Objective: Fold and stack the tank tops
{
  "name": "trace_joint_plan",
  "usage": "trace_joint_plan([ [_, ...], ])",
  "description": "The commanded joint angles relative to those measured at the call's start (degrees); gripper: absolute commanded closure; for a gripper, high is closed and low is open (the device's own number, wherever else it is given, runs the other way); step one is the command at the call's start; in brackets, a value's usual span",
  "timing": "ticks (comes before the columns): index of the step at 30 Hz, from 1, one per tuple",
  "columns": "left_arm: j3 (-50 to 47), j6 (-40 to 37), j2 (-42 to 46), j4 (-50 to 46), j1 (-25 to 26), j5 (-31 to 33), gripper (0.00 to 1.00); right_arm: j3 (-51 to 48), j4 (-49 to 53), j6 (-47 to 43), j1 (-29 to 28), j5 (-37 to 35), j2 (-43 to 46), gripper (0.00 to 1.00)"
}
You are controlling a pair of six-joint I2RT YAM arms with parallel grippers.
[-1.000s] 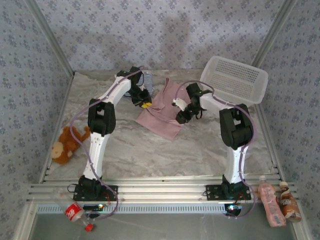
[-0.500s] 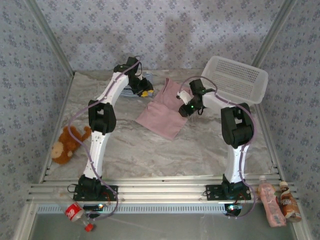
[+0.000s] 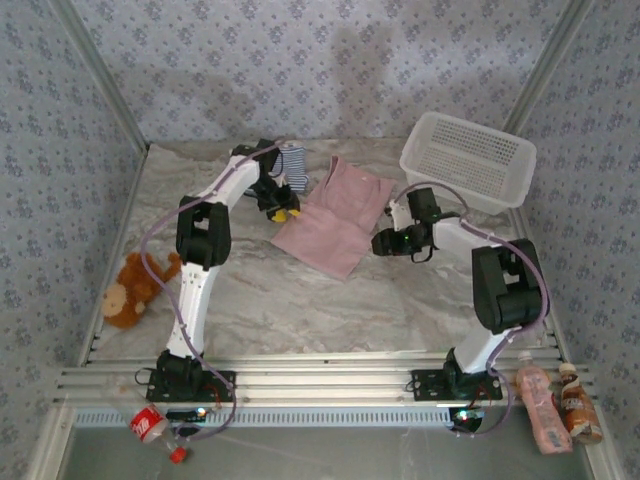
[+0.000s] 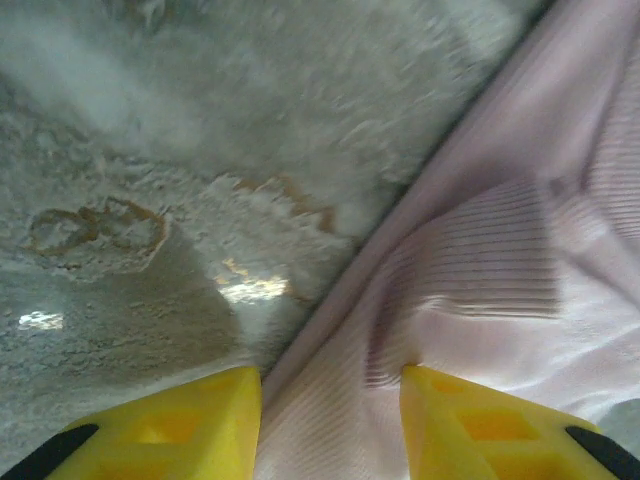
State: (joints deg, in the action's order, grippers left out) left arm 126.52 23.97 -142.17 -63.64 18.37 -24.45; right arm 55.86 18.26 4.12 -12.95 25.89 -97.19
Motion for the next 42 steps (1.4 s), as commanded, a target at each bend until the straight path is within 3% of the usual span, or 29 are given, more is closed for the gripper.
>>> trace_joint_plan([
  [1, -0.28, -2.85, 3.46, 1.26, 0.18, 0.07, 0.59, 2.03, -3.83, 4.27, -1.44, 0.56, -2.8, 0.49],
  [10, 2.85, -3.35, -0.42, 3.07, 0.43, -3.39, 0.59, 11.07, -1.28, 4.83, -3.07, -3.79, -11.59, 0.49],
  [16, 4.32, -3.99, -1.87, 2.65, 0.6, -4.38, 0.6, 16.49, 4.29, 3.85, -3.87, -6.64, -14.66, 0.53],
  [21, 4.43, -4.97, -2.59, 2.56, 1.01, -5.6, 0.63, 17.36, 6.18, 2.1, -4.78, -7.23, -14.19, 0.76],
  [29, 4.47, -5.86, -3.38, 2.02, 1.31, -6.04, 0.66, 18.36, 8.7, -0.14, -5.86, -8.84, -10.16, 0.91],
  [35, 4.68, -5.86, -3.29, 2.11, 1.4, -6.67, 0.7, 20.19, 6.33, -3.82, -6.77, -8.66, -9.21, 0.92],
  [42, 4.79, -4.82, -2.87, 3.23, 0.98, -6.93, 0.75, 21.13, -0.84, -5.93, -4.58, -2.43, -13.09, 0.92],
])
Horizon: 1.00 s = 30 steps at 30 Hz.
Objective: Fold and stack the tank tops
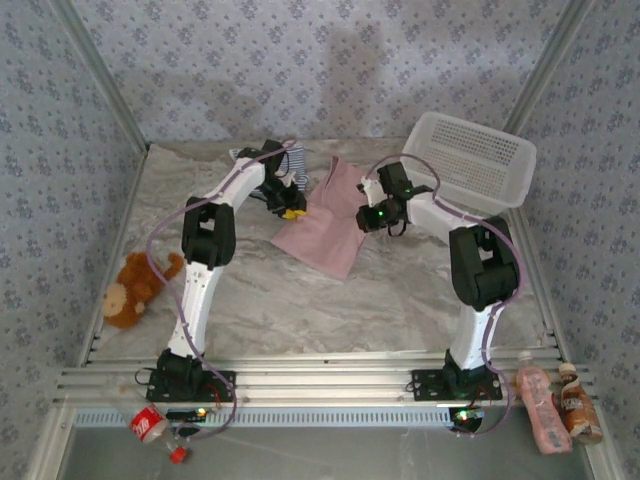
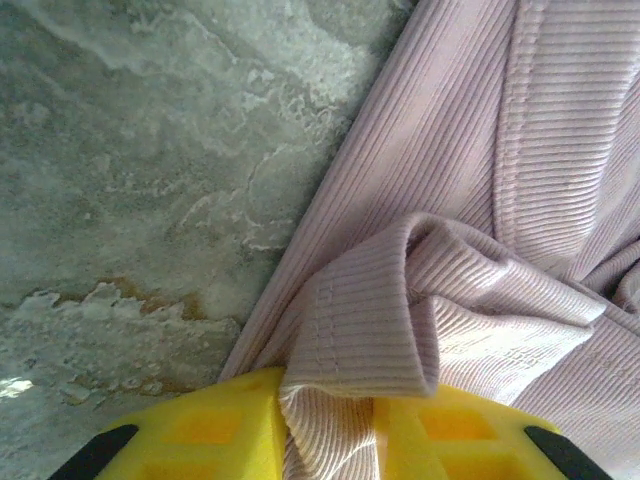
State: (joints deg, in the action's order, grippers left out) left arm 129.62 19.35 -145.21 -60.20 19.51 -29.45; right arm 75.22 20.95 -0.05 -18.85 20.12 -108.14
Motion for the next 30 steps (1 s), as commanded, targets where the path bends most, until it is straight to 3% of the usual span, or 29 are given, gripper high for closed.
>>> trace_joint_plan([
  [1, 1.68, -0.03, 0.17, 0.06, -0.22, -1.88, 0.76, 1.94, -3.93, -1.45, 1.69, 3.54, -2.88, 0.92],
  [11, 3.37, 1.22, -0.34, 0.61, -1.01, -2.98, 0.82, 3.6, -3.24, -1.54, 3.37, 3.04, -9.25, 0.86],
  [16, 5.32, 0.65, -0.11, -1.35, -1.14, -1.87, 0.73, 3.45, -3.5, -1.45, 3.81, 1.06, -7.2, 0.74],
  [22, 8.32, -1.24, 2.74, -8.62, -1.31, 4.23, 0.62, 1.95, -1.58, -3.68, 2.89, -5.67, 0.72, 0.55],
  [26, 0.88, 0.29, 9.01, -9.65, -1.91, 8.7, 0.58, -2.97, -2.28, -8.88, 0.18, -7.28, 7.34, 0.48],
  [30, -15.83, 4.07, 17.89, -3.61, -2.27, 8.87, 0.56, -11.85, -5.5, -16.79, -5.83, -7.61, 13.35, 0.44],
])
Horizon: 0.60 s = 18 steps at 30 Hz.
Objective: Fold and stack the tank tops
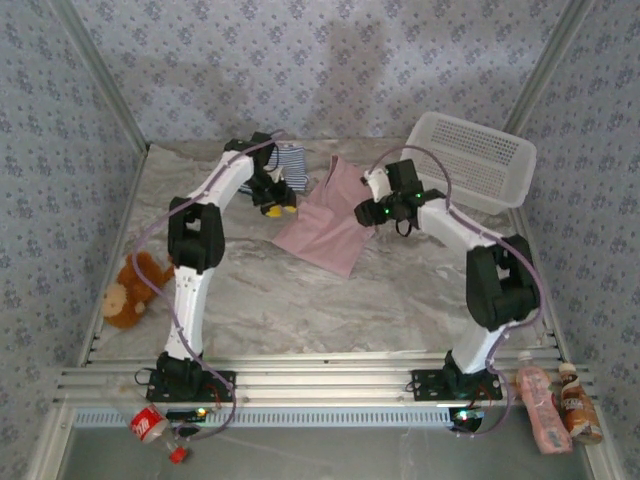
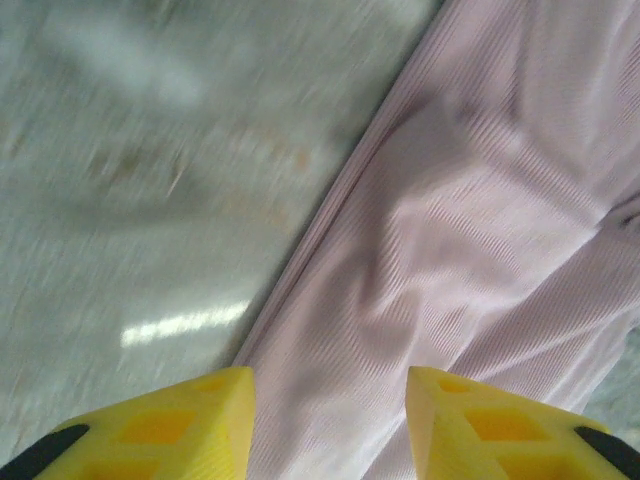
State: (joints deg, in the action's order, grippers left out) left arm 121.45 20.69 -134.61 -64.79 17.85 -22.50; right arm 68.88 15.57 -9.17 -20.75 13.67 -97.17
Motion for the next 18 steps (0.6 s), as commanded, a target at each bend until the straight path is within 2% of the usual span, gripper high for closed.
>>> trace_joint_plan([
  [1, -11.24, 3.85, 8.99, 2.62, -0.7, 1.81, 0.55, -7.54, -1.35, -9.3, -5.34, -1.2, 3.39, 0.44],
  [4, -21.64, 7.1, 13.06, 8.75, -1.06, 1.26, 0.54, -12.69, -4.19, -15.2, -10.03, -0.22, 5.28, 0.42],
  [8, -28.33, 10.9, 14.83, 15.33, -0.98, -0.75, 0.54, -15.76, -5.73, -22.76, -15.04, -2.52, 4.51, 0.41],
  [12, -30.74, 12.79, 14.43, 18.72, -0.43, -2.14, 0.54, -14.94, -5.76, -26.89, -17.07, -5.09, 1.91, 0.41],
  [18, -31.85, 12.54, 13.24, 18.31, -0.09, -1.64, 0.58, -12.55, -3.45, -31.66, -18.58, -8.32, -2.55, 0.41],
])
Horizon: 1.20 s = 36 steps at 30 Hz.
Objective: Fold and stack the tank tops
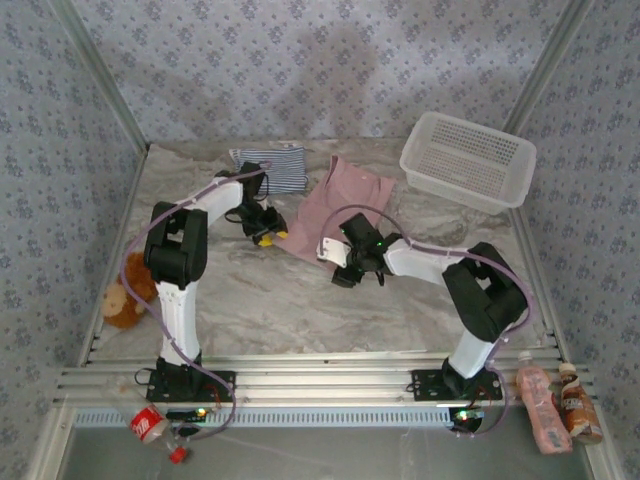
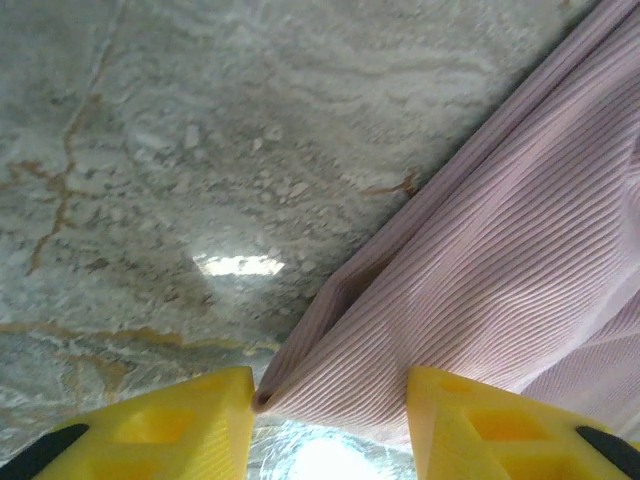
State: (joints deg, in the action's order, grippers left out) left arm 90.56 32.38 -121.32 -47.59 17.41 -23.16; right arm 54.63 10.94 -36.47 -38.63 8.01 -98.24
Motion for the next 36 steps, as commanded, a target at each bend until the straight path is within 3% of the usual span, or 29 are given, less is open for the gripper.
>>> trace_joint_plan([
  [1, -1.33, 0.82, -0.14, 1.58, 0.43, -1.25, 0.58, 1.94, 1.47, -4.65, -0.79, -2.8, -2.06, 0.41],
  [8, -0.32, 0.59, -2.03, 1.04, 1.51, -1.98, 0.71, 4.77, 3.27, -4.31, -1.62, -7.91, -5.95, 0.5],
  [10, 0.04, 0.3, -2.06, 0.52, 1.49, -1.83, 0.79, 5.0, 3.81, -3.5, -1.71, -8.83, -6.09, 0.59],
  [13, 1.62, -0.87, -1.84, -1.98, 1.47, -0.45, 0.9, 4.46, 4.3, -3.26, -1.93, -8.99, -5.42, 0.82],
  [16, 3.06, -2.24, -0.98, -5.03, 1.4, 0.9, 0.98, 3.71, 5.61, -2.46, -2.62, -8.0, -3.85, 0.91],
  [24, 0.22, -6.63, 6.51, -14.94, 1.4, 3.72, 1.0, 1.0, 12.12, 5.15, -7.55, 0.65, 2.36, 0.94],
  [36, -11.52, -6.94, 24.08, -25.81, 0.87, 10.21, 1.0, 0.17, 10.4, 24.76, -13.5, 25.87, 11.25, 0.93],
])
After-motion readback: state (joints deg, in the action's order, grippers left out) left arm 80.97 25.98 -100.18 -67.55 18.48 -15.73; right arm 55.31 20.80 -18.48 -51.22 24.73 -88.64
